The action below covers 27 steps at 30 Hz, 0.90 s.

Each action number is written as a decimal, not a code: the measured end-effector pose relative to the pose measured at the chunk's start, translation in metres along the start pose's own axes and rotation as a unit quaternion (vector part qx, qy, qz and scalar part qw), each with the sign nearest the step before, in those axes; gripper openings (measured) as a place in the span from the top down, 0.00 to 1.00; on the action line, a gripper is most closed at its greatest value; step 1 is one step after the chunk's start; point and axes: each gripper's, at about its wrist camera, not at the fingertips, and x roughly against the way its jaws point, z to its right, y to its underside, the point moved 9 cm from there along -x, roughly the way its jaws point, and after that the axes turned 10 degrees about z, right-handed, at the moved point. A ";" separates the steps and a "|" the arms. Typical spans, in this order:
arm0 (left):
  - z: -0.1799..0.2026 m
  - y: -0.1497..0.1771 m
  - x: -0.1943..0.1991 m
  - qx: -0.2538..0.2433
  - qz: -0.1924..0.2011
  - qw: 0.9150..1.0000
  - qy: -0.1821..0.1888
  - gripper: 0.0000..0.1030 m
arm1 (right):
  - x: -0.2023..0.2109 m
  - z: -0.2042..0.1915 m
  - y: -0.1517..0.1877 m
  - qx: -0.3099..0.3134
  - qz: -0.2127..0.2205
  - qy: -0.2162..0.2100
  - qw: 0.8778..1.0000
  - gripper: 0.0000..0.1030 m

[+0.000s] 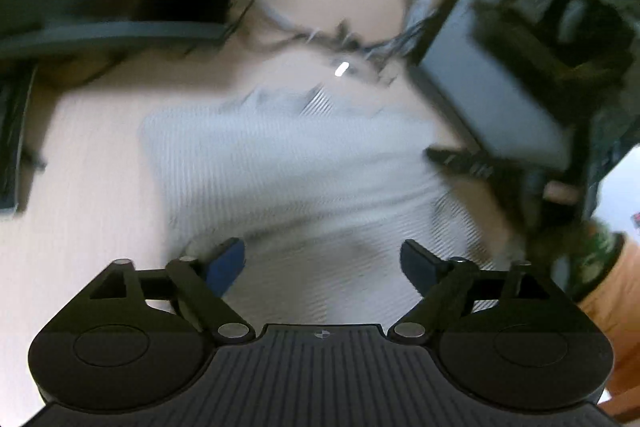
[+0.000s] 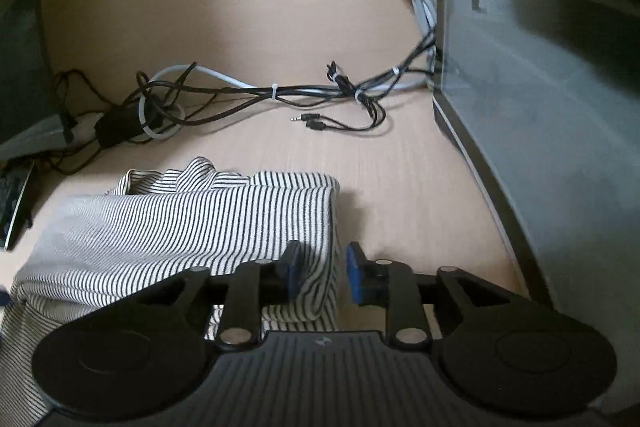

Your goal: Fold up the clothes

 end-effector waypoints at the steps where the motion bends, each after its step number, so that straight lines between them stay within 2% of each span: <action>1: 0.003 -0.007 0.001 -0.003 0.013 1.000 0.005 0.07 | 0.005 -0.001 -0.005 -0.001 0.008 0.000 1.000 0.73; 4: -0.003 -0.018 -0.008 -0.003 0.030 1.000 -0.004 0.07 | 0.022 -0.005 -0.022 -0.007 0.033 -0.006 0.999 0.71; 7: -0.013 -0.017 -0.025 0.014 0.024 0.999 -0.017 0.07 | 0.035 -0.022 -0.034 -0.008 0.048 -0.043 0.998 0.61; 10: -0.025 -0.005 -0.041 0.025 0.010 0.999 -0.037 0.07 | 0.024 -0.032 -0.022 -0.018 0.019 -0.068 0.997 0.55; 12: -0.036 0.002 -0.048 0.024 0.003 0.998 -0.062 0.07 | 0.007 -0.029 0.002 -0.021 -0.023 -0.062 0.998 0.55; 13: -0.042 0.006 -0.049 0.023 -0.001 0.997 -0.074 0.07 | 0.004 -0.027 0.010 -0.020 -0.030 -0.059 0.998 0.55; 19: -0.058 0.008 -0.052 0.030 0.002 0.995 -0.097 0.07 | 0.007 -0.026 0.017 0.009 -0.031 -0.067 0.997 0.54; 20: -0.059 0.008 -0.052 0.031 0.002 0.995 -0.099 0.07 | 0.006 -0.025 0.018 0.013 -0.032 -0.068 0.997 0.51; 21: -0.058 0.007 -0.051 0.032 0.003 0.994 -0.101 0.07 | 0.003 -0.024 0.020 0.014 -0.037 -0.063 0.997 0.37; 23: -0.056 0.003 -0.046 0.034 0.005 0.994 -0.108 0.08 | -0.003 -0.016 0.027 -0.009 -0.051 -0.061 0.997 0.27; 27: -0.036 -0.017 -0.031 0.018 0.044 0.995 -0.093 0.15 | 0.005 -0.010 0.026 -0.014 -0.045 -0.059 0.997 0.27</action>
